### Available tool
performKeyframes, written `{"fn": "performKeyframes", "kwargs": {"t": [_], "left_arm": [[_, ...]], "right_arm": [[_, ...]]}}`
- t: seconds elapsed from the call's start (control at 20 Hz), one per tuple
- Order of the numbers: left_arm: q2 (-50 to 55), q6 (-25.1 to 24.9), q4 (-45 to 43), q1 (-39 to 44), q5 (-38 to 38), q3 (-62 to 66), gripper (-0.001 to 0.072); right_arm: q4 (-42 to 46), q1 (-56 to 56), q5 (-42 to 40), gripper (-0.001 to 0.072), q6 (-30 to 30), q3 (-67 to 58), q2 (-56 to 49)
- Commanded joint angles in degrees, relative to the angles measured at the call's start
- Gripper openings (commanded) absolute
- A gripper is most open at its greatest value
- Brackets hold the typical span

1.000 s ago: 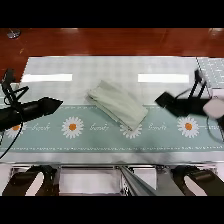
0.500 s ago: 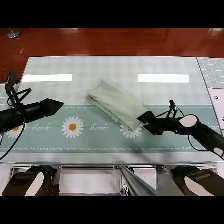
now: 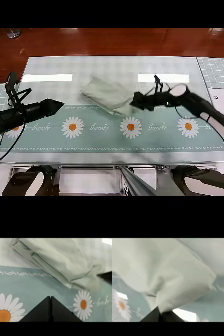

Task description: Fold the shirts.

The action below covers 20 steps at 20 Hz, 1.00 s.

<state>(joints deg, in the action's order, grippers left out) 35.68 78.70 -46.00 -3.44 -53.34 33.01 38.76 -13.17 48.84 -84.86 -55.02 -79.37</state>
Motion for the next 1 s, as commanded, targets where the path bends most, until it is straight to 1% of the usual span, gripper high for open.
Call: {"fn": "performKeyframes", "kwargs": {"t": [0.0, 0.15, 0.2, 0.25, 0.4, 0.5, 0.75, 0.95], "left_arm": [[0.04, -0.02, 0.02, 0.02, 0.0, -0.02, 0.0022], [0.04, -0.02, 0.0, 0.02, 0.0, -0.02, 0.0022], [0.04, -0.04, -0.02, 0.02, 0.0, -0.02, 0.0022], [0.04, -0.02, -0.02, 0.02, 0.0, -0.02, 0.0022], [0.04, -0.02, -0.02, 0.02, -0.02, -0.02, 0.0022], [0.04, -0.02, -0.02, 0.02, -0.2, -0.02, 0.0022], [0.07, -0.04, -0.02, 0.02, -0.68, -0.04, 0.0022], [0.35, -0.02, -0.02, 0.02, -0.66, -0.04, 0.0022]], "right_arm": [[12.5, -0.13, 7.8, 0.0019, -3.3, -20.44, -1.49], [26.01, 0.59, 14.73, 0.0019, -8.96, -36.3, -1.49], [29.42, 1.38, 17.81, 0.0019, -10.69, -40.7, -1.49], [31.06, 2.62, 20.68, 0.0018, -11.43, -44.11, -1.46], [31.8, 9.01, 30.51, 0.0019, -12.07, -52.26, -1.4], [33.27, 14.8, 36.15, 0.0019, -12.48, -55.34, -0.31], [33.09, 32.04, 45.33, 0.0018, -13.77, -56.33, 5.62], [33.42, 44.46, 56.76, 0.0016, -12.26, -56.26, 8.57]]}}
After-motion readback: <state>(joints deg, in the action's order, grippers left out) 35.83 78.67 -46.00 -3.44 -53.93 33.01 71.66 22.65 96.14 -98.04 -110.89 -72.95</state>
